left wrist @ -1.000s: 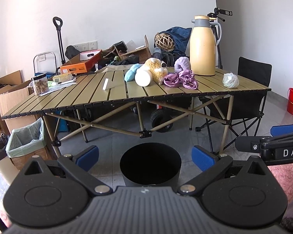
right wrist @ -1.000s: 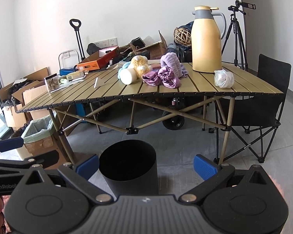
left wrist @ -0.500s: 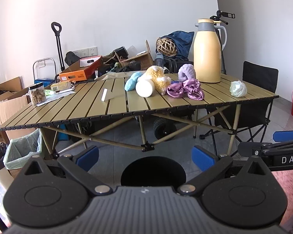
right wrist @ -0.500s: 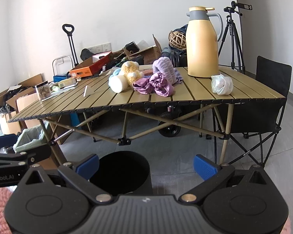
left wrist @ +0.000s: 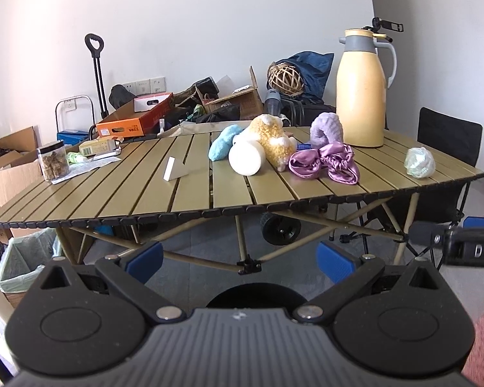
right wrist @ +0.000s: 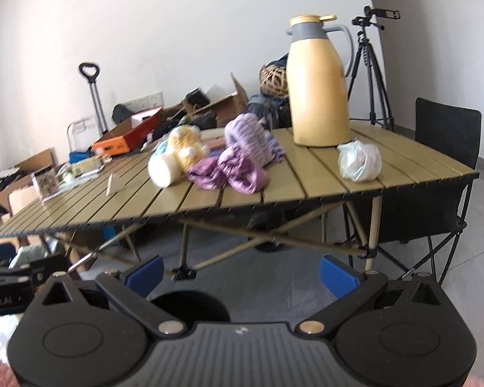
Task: Collect trash
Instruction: 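Reach the right tool to the clear plastic bag while the left tool reaches the purple scrunchie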
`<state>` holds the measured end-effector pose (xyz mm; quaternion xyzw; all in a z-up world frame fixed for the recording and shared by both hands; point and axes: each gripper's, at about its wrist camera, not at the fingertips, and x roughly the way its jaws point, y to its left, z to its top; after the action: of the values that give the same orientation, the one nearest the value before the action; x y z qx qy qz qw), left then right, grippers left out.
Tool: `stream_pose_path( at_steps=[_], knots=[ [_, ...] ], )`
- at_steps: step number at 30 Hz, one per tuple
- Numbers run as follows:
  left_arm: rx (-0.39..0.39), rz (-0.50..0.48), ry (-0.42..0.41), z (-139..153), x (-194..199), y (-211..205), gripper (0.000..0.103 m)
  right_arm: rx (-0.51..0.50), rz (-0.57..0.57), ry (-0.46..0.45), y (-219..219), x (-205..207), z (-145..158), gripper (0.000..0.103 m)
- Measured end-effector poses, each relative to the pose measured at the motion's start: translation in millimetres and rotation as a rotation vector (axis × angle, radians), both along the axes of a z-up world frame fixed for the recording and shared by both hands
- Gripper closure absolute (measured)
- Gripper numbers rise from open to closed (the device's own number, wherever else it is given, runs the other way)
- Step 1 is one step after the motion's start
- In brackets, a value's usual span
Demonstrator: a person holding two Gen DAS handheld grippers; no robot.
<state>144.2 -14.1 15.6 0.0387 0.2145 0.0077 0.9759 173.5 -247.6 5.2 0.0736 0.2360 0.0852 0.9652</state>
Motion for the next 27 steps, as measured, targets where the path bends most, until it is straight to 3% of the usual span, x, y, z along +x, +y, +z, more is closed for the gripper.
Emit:
stream_pose_path(
  at_steps=[11,20,27],
  knots=[
    [-0.065,-0.011,-0.036,7,59,-10,0.000,0.021,-0.111,-0.112,-24,62,13,0.000],
    [-0.089,-0.066,-0.016,14,106,-26,0.000,-0.092,-0.268,-0.178,-41,106,14,0.000],
    [-0.103,-0.073,-0.004,18,143,-40,0.000,-0.148,-0.314,-0.195,-59,149,4,0.000]
  ],
)
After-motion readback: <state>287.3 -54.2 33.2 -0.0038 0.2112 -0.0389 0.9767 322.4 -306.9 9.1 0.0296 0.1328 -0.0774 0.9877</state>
